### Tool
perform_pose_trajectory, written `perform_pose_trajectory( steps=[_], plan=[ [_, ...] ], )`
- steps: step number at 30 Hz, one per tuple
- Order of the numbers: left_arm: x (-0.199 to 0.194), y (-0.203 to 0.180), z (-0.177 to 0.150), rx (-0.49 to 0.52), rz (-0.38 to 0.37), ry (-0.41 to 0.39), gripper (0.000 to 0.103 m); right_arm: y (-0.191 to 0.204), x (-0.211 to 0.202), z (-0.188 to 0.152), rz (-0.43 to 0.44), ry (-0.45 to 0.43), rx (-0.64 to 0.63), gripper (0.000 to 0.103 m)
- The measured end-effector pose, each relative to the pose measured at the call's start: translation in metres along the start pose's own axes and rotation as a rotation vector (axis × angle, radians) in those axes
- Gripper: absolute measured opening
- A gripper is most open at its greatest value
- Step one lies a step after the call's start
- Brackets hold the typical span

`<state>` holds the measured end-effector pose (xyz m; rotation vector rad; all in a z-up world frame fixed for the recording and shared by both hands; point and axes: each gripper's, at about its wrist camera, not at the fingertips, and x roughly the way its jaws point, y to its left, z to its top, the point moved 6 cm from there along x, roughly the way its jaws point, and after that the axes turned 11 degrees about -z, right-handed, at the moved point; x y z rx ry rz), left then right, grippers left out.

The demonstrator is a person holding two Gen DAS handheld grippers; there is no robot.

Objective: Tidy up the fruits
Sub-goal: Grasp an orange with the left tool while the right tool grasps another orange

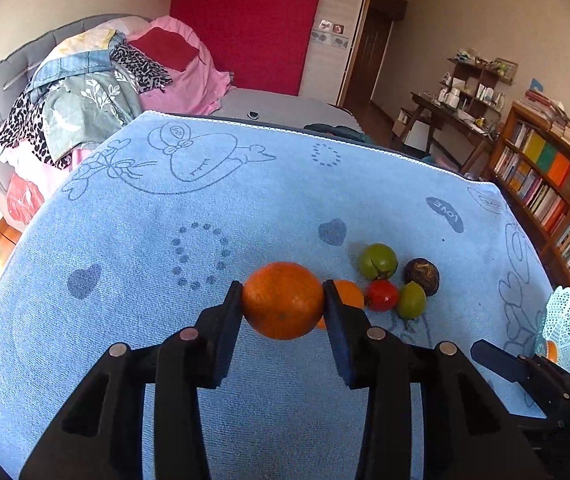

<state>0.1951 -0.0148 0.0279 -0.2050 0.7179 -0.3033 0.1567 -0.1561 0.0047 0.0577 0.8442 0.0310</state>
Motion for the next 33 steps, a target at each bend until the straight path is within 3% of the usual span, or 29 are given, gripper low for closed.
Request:
perform_pose_trajectory(
  steps=[12,22,24,27,33],
  plan=[
    [-0.016,0.034,0.011,-0.086,0.063,-0.045,0.04,0.061,0.028,0.019,0.13,0.01,-0.05,0.061],
    [-0.017,0.042,0.011,-0.116,0.056,-0.046,0.041,0.075,0.06,0.032,0.084,0.026,-0.024,0.057],
    [-0.016,0.041,0.011,-0.116,0.052,-0.044,0.041,0.073,0.067,0.033,0.068,0.031,-0.015,0.051],
    [-0.015,0.04,0.011,-0.112,0.048,-0.042,0.041,0.072,0.069,0.034,0.044,0.022,-0.014,0.043],
    [-0.015,0.037,0.01,-0.099,0.042,-0.04,0.041,0.066,0.054,0.025,0.046,0.019,-0.007,0.042]
  ],
)
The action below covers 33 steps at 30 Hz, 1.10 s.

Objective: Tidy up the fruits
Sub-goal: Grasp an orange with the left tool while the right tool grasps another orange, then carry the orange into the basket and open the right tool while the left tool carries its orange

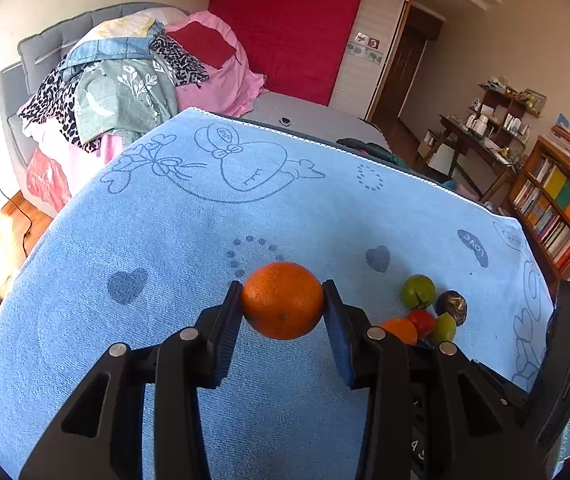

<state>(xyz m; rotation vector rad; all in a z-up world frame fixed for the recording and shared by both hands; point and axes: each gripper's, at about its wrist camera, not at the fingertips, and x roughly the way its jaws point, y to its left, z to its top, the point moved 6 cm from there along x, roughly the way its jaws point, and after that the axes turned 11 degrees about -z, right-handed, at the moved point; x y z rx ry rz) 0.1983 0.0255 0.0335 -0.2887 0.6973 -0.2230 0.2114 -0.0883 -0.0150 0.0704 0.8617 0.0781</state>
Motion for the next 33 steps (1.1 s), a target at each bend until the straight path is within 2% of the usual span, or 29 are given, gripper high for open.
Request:
perform_pose_trajectory(
  steps=[12,21,33],
  plan=[
    [-0.011,-0.018,0.001,0.049,-0.029,-0.032,0.041,-0.017,-0.06,-0.022,-0.014,-0.048,0.018,0.043],
    [-0.012,-0.033,-0.003,0.078,-0.065,-0.026,0.041,-0.036,-0.097,-0.045,-0.027,-0.062,0.095,0.042],
    [-0.015,-0.074,-0.02,0.156,-0.171,0.0,0.041,-0.066,-0.142,-0.057,-0.094,-0.109,0.15,0.042]
  ],
)
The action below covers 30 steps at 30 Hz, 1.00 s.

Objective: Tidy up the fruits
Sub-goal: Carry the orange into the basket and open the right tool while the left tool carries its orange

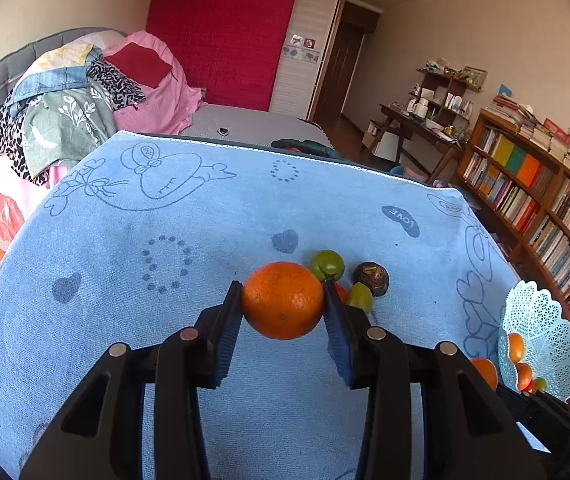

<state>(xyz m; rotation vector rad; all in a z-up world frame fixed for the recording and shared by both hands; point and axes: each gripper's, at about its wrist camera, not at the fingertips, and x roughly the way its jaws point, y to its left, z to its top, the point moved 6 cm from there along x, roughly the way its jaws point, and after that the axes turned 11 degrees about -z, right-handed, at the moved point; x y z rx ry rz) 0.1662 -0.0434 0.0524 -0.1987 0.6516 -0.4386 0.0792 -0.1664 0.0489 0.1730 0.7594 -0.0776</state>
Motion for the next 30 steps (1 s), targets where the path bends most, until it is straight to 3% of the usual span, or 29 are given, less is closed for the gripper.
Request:
perform_pose_trajectory(
  steps=[8,18,30],
  plan=[
    [0.002,-0.032,-0.01,0.082,-0.047,0.01,0.041,-0.052,-0.033,0.003,-0.1,-0.059,0.06,0.042],
    [0.01,-0.048,-0.02,0.139,-0.059,0.027,0.041,-0.144,-0.063,-0.009,-0.23,-0.096,0.216,0.042],
    [0.022,-0.057,-0.032,0.166,-0.07,0.071,0.041,-0.225,-0.063,-0.024,-0.327,-0.078,0.325,0.042]
  ],
)
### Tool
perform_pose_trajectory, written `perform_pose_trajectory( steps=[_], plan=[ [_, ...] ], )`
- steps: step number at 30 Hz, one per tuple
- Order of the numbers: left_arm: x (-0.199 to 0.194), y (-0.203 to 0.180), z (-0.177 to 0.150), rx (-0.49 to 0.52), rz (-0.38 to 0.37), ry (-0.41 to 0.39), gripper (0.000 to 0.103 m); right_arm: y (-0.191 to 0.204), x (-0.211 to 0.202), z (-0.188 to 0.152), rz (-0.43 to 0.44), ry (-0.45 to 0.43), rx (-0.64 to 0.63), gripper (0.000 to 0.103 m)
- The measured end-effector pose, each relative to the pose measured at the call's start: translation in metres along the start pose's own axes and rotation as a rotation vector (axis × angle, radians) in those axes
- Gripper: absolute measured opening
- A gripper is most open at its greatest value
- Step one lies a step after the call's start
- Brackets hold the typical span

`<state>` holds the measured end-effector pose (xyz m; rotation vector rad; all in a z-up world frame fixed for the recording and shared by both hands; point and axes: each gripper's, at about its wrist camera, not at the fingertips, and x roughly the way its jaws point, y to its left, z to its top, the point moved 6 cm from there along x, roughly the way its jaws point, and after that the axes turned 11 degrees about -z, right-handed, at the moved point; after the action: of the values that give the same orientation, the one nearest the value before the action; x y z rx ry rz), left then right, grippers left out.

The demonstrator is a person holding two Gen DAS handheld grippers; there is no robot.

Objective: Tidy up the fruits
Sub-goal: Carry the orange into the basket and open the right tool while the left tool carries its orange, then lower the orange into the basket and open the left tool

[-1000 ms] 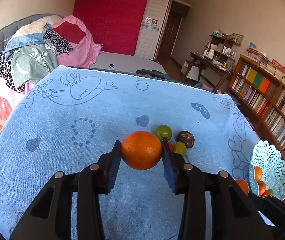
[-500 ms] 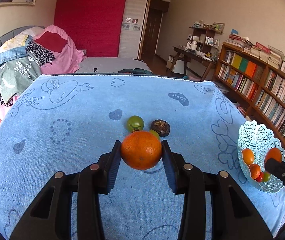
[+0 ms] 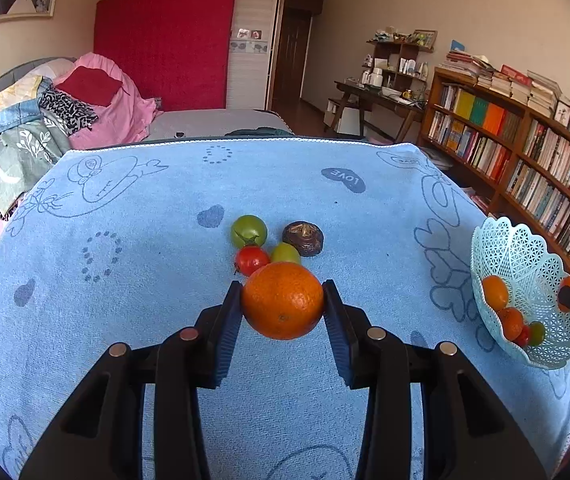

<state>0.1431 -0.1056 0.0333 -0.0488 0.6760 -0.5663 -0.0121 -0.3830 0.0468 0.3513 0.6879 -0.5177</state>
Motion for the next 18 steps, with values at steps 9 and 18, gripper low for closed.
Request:
perform_pose_trajectory(
  steps=[9,18],
  plan=[
    [0.003,-0.018,-0.004,0.035,-0.011,0.033,0.041,-0.013,0.014,0.003,-0.005,0.009,-0.004,0.043],
    [0.004,-0.052,0.001,0.071,-0.046,0.036,0.041,-0.024,0.012,0.01,-0.008,-0.042,-0.018,0.053]
  ],
)
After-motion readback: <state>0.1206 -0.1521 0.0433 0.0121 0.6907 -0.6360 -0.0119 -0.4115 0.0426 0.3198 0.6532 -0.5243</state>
